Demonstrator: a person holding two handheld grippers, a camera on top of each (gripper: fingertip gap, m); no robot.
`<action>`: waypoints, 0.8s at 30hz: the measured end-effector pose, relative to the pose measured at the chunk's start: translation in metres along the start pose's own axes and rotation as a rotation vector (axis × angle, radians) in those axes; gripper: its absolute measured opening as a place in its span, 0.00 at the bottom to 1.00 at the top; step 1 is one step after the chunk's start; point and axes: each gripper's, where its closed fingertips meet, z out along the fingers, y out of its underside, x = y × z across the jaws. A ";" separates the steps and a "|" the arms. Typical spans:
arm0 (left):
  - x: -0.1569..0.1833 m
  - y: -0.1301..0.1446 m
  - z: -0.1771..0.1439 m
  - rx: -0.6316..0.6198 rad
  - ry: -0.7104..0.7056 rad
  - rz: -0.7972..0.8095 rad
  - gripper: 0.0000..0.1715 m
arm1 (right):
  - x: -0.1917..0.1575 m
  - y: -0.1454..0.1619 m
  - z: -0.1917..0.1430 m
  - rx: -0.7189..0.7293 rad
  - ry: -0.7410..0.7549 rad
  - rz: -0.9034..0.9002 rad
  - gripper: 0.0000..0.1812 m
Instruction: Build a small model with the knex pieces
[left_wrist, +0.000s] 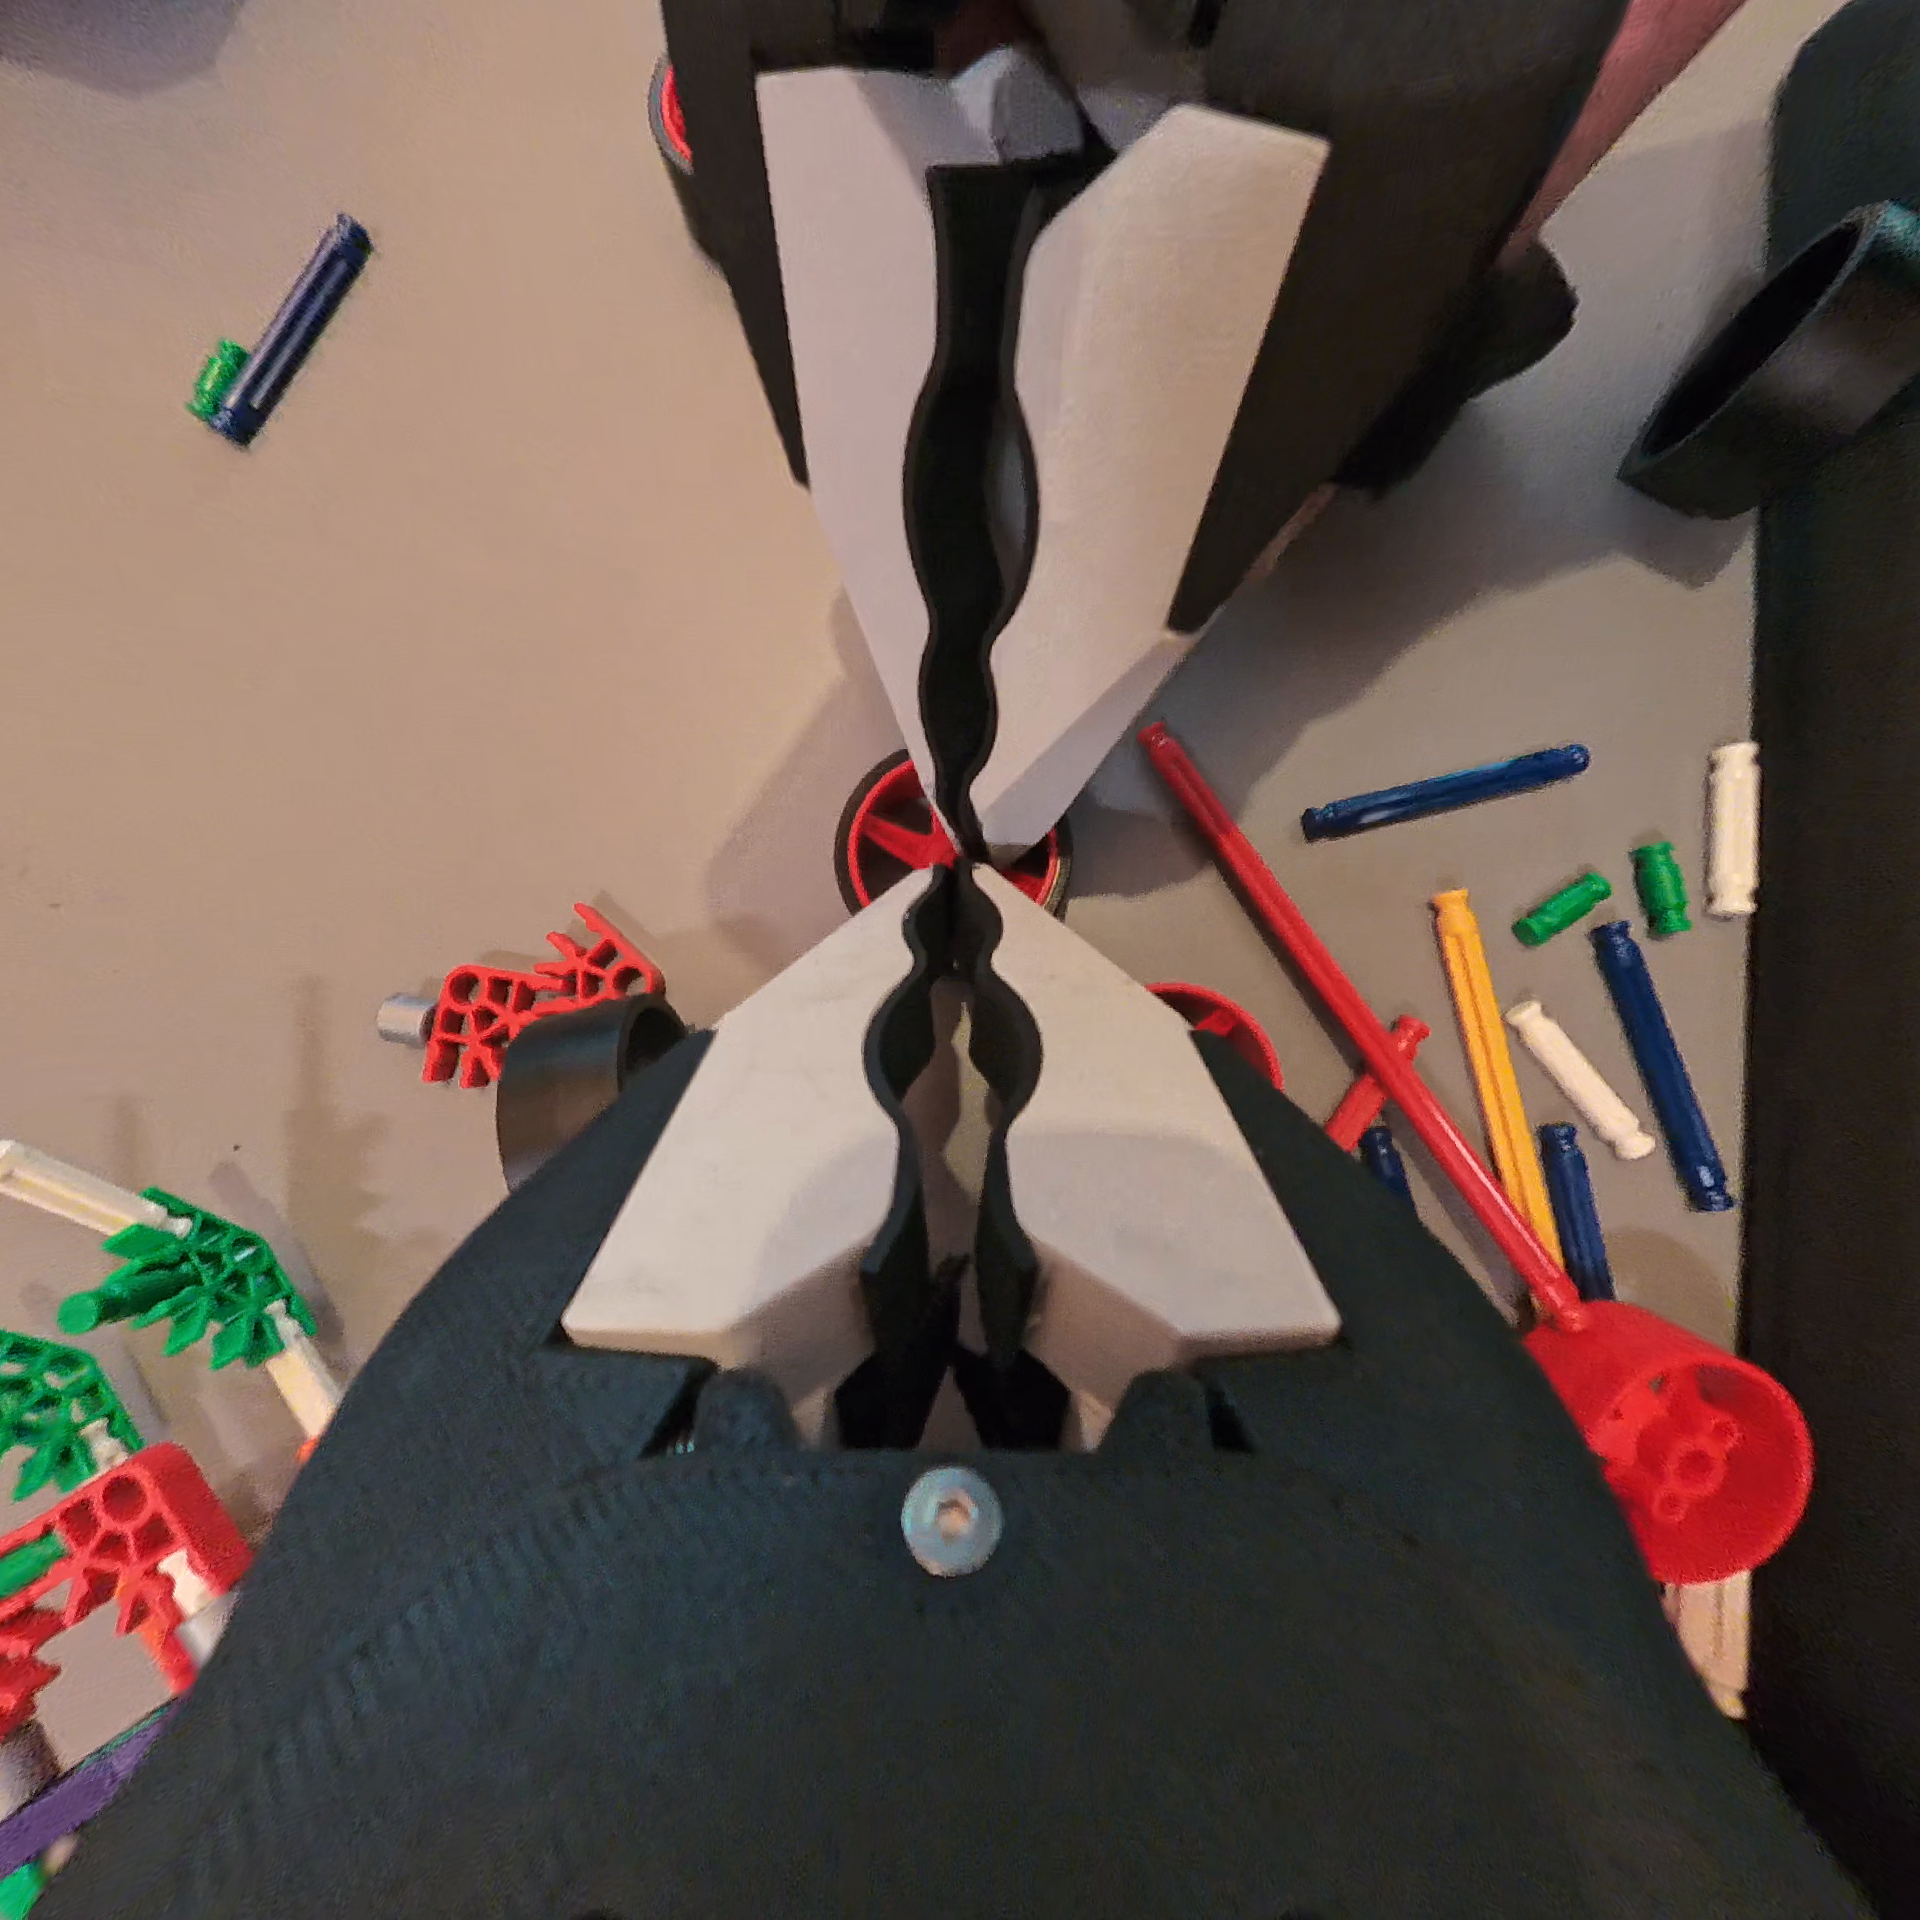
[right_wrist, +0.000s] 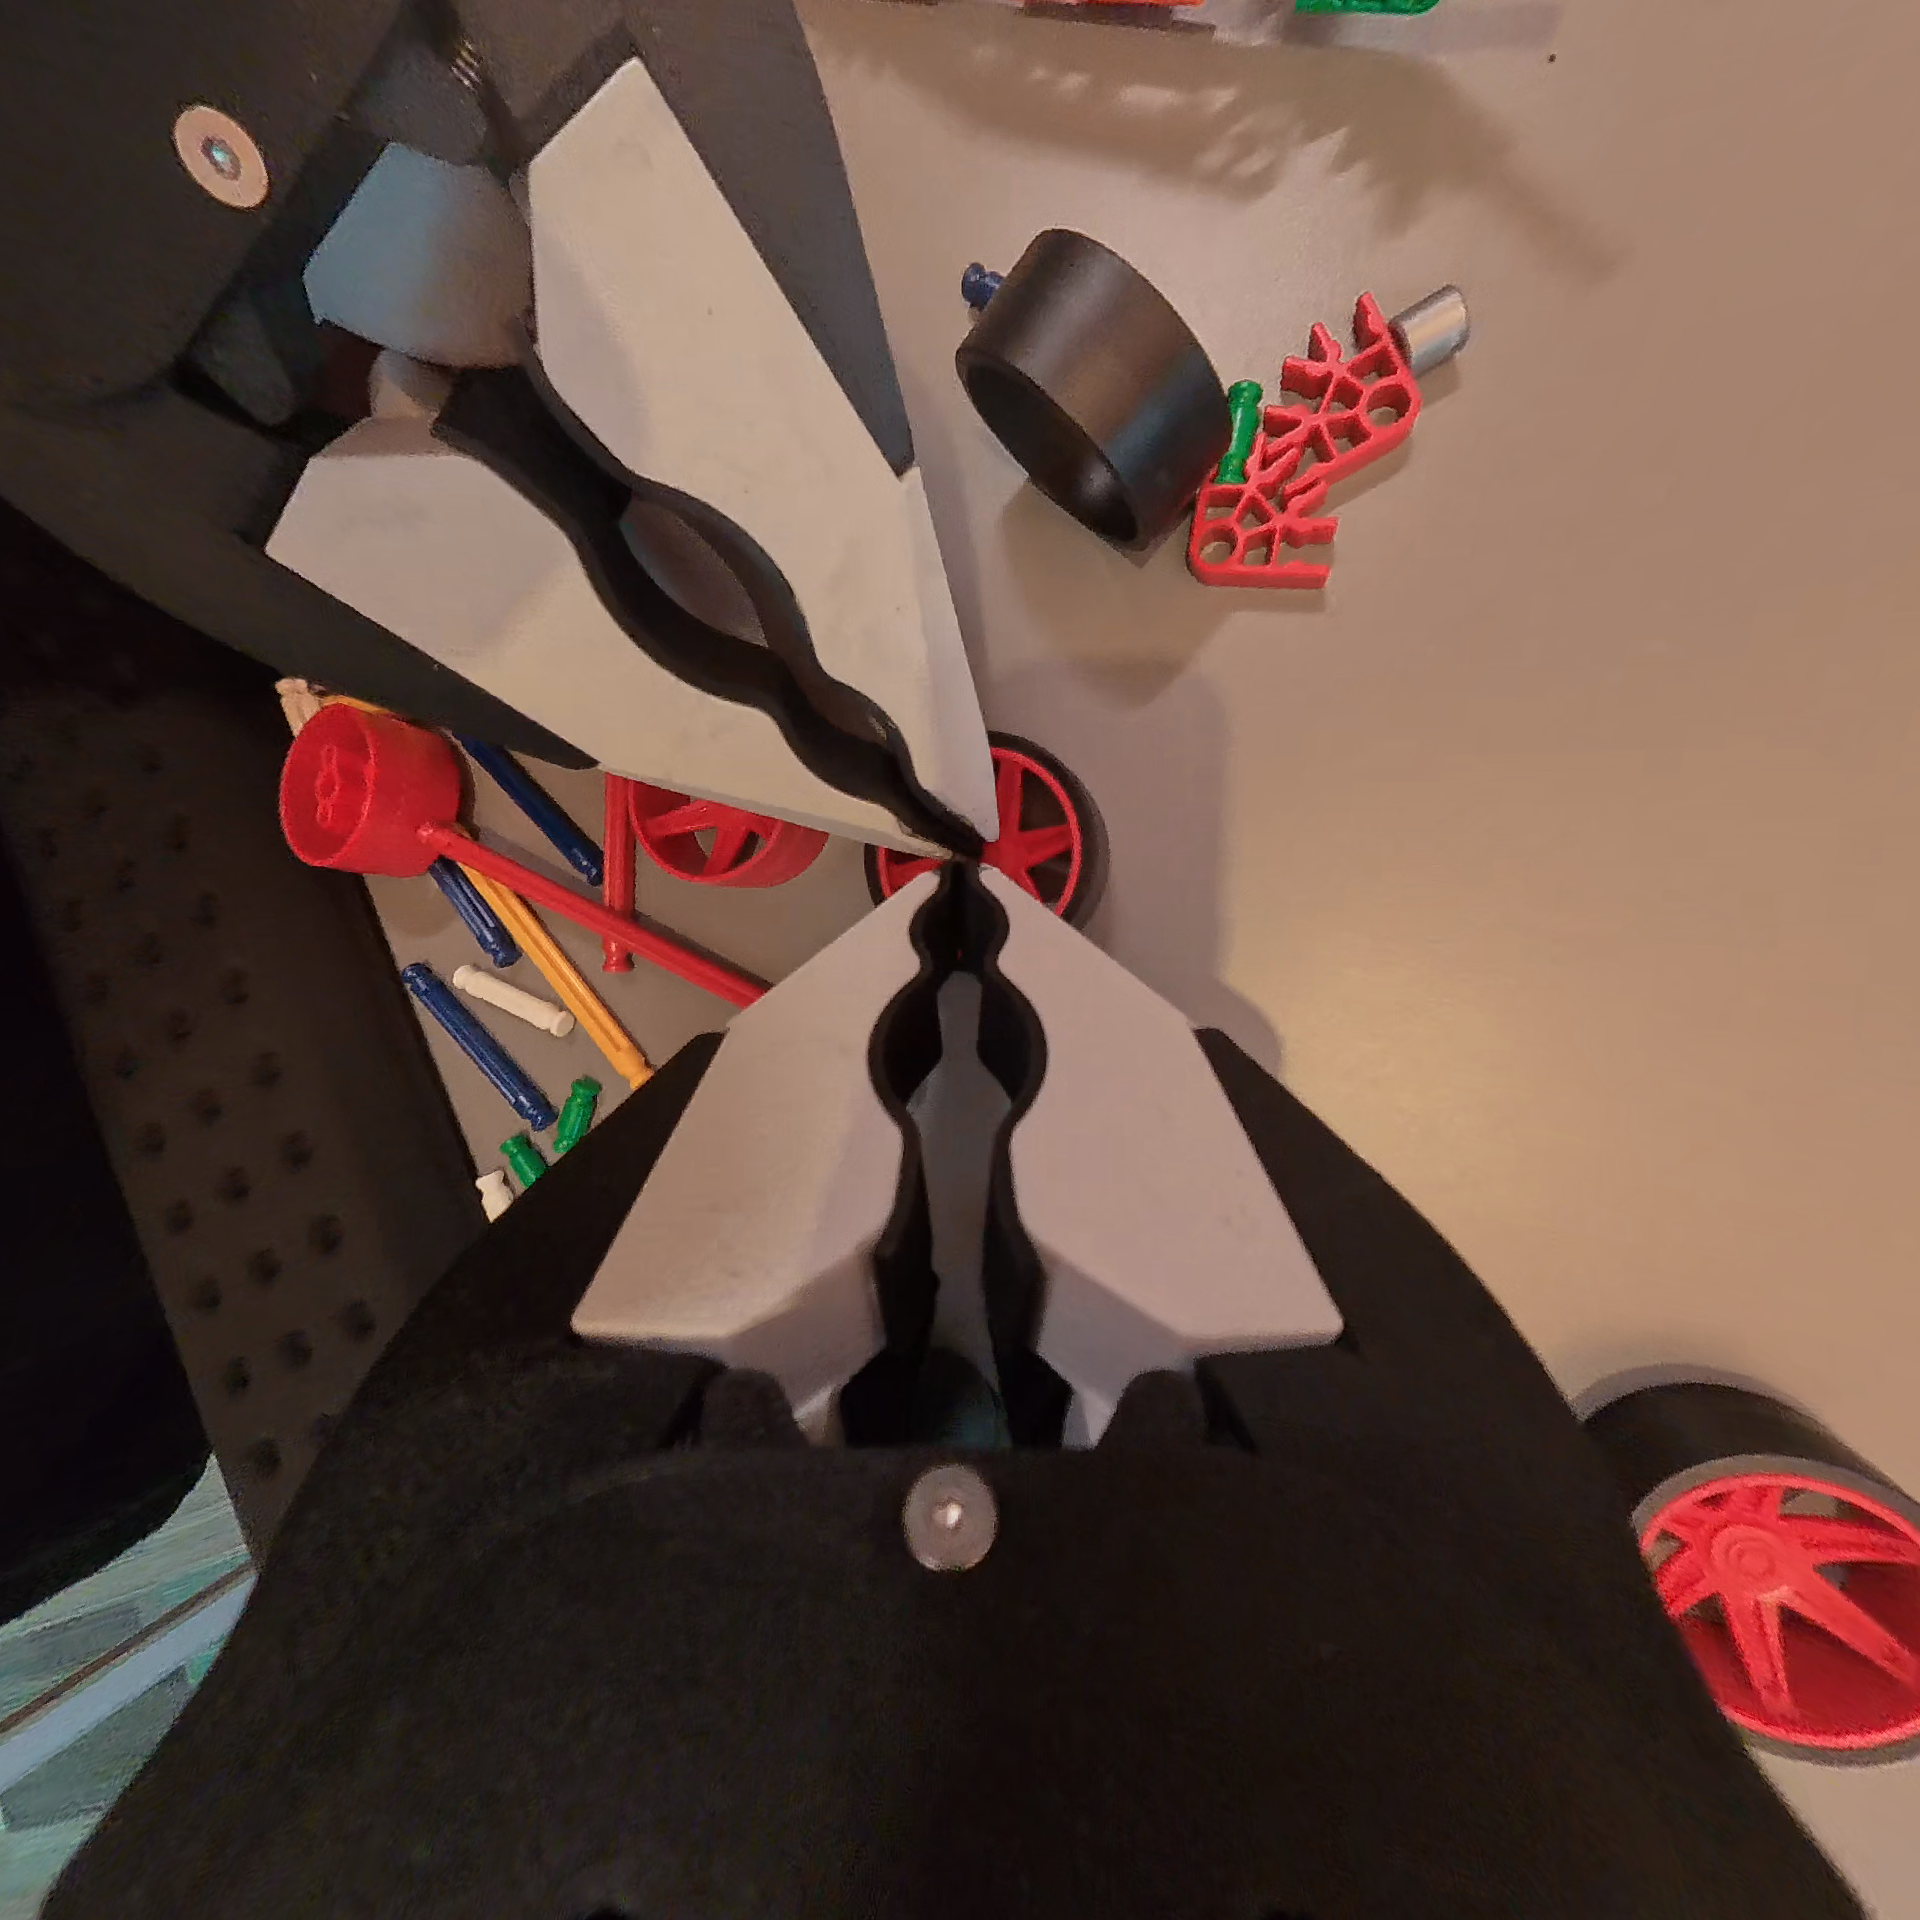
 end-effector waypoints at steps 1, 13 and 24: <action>0.000 0.000 0.000 -0.002 -0.010 0.008 0.00 | 0.000 0.000 0.000 -0.002 0.011 0.000 0.00; -0.008 0.000 -0.049 0.156 -0.019 -0.182 0.00 | -0.005 -0.007 -0.005 0.039 0.124 -0.053 0.33; -0.038 0.005 -0.077 0.211 -0.206 -0.236 0.18 | 0.064 0.024 -0.115 0.208 0.362 0.122 0.23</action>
